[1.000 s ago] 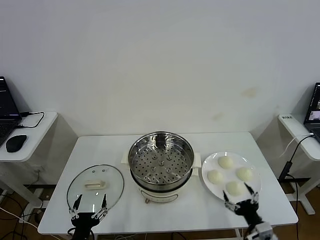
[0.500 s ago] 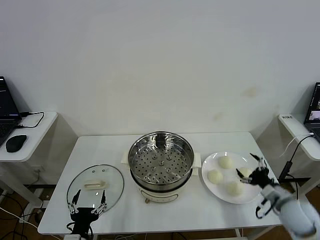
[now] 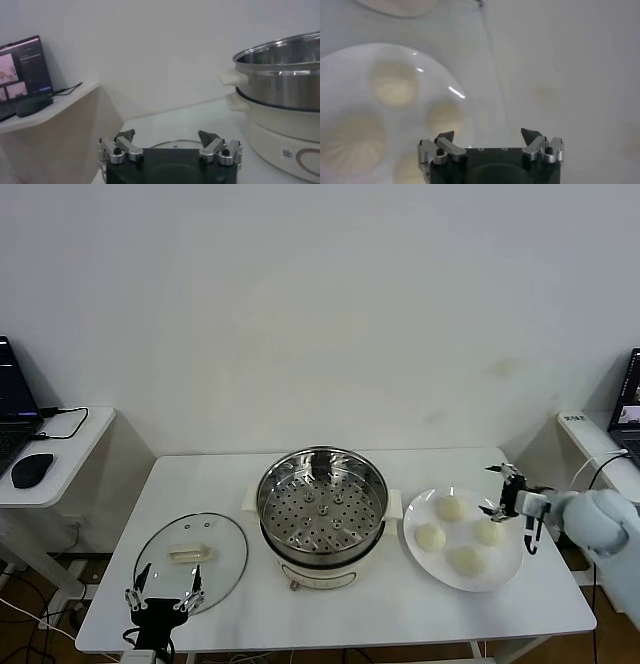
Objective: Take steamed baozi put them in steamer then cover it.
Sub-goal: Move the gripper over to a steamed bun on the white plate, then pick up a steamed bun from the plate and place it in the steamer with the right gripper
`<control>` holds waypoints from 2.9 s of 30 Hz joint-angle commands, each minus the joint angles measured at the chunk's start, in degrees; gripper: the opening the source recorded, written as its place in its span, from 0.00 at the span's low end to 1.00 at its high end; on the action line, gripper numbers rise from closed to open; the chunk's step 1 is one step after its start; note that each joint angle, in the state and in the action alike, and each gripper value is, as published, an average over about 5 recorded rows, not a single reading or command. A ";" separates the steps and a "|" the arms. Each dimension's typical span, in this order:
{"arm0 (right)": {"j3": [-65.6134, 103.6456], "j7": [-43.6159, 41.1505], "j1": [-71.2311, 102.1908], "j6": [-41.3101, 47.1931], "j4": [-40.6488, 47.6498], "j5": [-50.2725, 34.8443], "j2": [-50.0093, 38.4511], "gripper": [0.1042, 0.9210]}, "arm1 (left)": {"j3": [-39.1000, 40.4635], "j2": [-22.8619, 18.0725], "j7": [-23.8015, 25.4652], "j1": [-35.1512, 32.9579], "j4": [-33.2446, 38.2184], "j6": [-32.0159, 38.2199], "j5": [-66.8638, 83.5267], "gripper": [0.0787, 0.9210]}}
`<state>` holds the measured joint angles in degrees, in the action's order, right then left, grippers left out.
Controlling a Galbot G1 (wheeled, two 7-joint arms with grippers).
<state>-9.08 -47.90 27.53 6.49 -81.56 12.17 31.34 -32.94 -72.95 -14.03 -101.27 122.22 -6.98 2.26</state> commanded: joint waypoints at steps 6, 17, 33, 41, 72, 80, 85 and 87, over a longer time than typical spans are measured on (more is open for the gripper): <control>-26.84 -13.33 -24.77 -4.68 15.13 -0.62 3.01 0.88 | -1.24 0.26 0.07 0.26 -0.26 -0.41 -0.03 0.88; -29.00 -11.64 -24.81 -7.13 25.45 2.45 12.82 0.88 | -2.69 0.55 0.21 0.50 -0.44 -0.40 0.34 0.88; -29.11 -8.92 -24.48 -7.26 31.04 3.60 18.26 0.87 | -3.91 0.73 0.24 0.92 -0.54 -0.34 0.78 0.88; -28.80 -8.33 -24.38 -6.79 33.18 3.75 19.72 0.78 | -4.13 0.67 0.17 1.07 -0.26 -0.26 0.97 0.88; -44.82 -11.12 -45.48 -2.64 10.17 -15.21 5.72 0.60 | -4.24 1.81 0.31 2.14 -0.03 -0.23 3.46 0.88; -57.70 -9.37 -62.44 -2.81 5.08 -24.04 10.02 0.60 | -3.83 2.39 0.47 2.62 0.04 -0.18 4.55 0.88; -61.74 -7.29 -66.56 -3.53 3.91 -27.80 16.97 0.61 | -4.26 2.60 0.40 2.82 0.00 -0.17 5.30 0.88; -62.82 -6.25 -66.78 -4.50 3.89 -28.74 19.89 0.61 | -4.43 2.58 0.40 2.95 -0.02 -0.19 5.44 0.88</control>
<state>-66.30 -54.81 -31.25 1.61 -73.95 -11.06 48.21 -37.39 -70.42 -13.63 -98.21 122.30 -7.16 7.39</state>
